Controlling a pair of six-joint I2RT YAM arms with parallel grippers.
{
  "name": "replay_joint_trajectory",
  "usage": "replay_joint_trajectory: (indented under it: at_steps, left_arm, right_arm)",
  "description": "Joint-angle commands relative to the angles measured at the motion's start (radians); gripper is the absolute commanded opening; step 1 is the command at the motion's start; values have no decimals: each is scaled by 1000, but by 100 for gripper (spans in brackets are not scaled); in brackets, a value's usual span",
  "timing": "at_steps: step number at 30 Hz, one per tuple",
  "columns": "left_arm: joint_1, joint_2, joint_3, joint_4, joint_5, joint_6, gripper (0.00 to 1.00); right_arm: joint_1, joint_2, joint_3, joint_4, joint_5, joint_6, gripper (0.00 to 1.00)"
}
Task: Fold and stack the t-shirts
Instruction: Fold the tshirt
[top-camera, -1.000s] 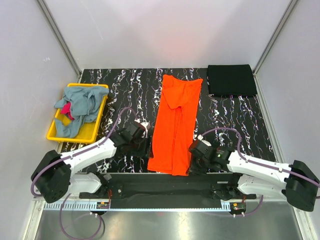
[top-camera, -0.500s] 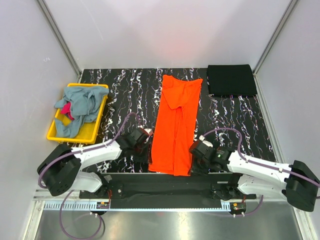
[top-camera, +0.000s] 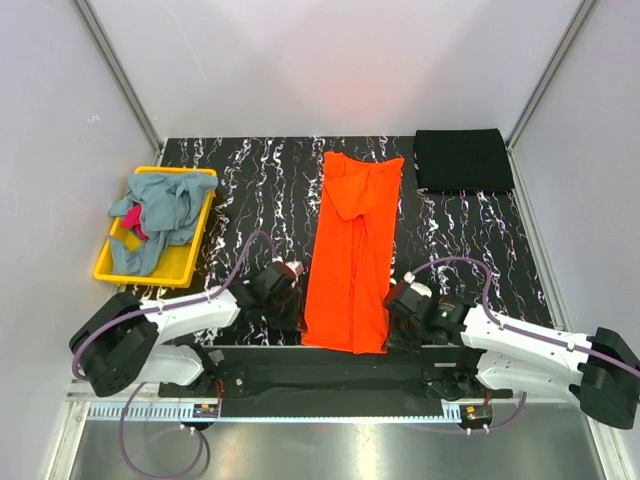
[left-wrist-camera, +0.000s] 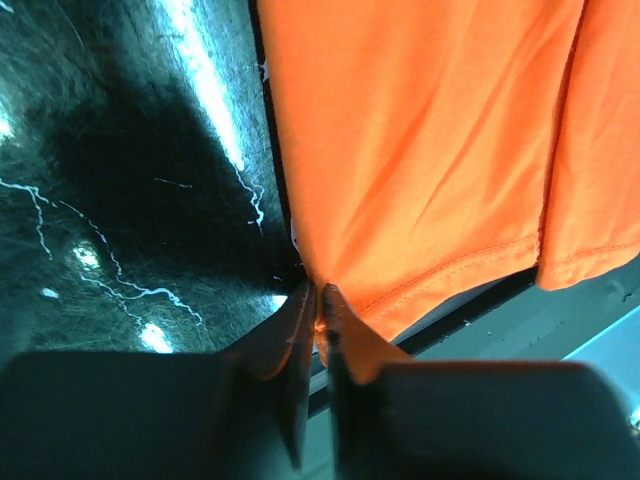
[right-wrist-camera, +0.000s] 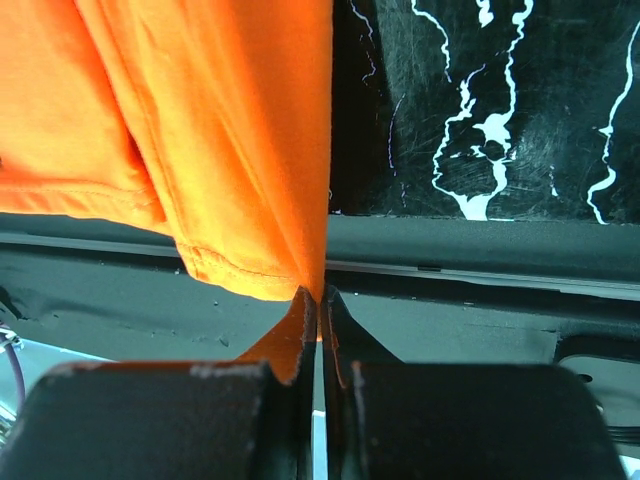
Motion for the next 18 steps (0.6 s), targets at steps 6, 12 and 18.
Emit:
replay_joint_trajectory:
  at_steps: [6, 12, 18]
  left_arm:
    - [-26, -66, 28, -45, -20, 8, 41]
    - [-65, -72, 11, -43, -19, -32, 42]
    - [-91, -21, 6, -31, -48, -55, 30]
  right_arm:
    - [-3, -25, 21, -30, 43, -5, 2]
    - [-3, -37, 19, -30, 38, -7, 3]
    - [-3, -69, 6, -30, 40, -4, 3]
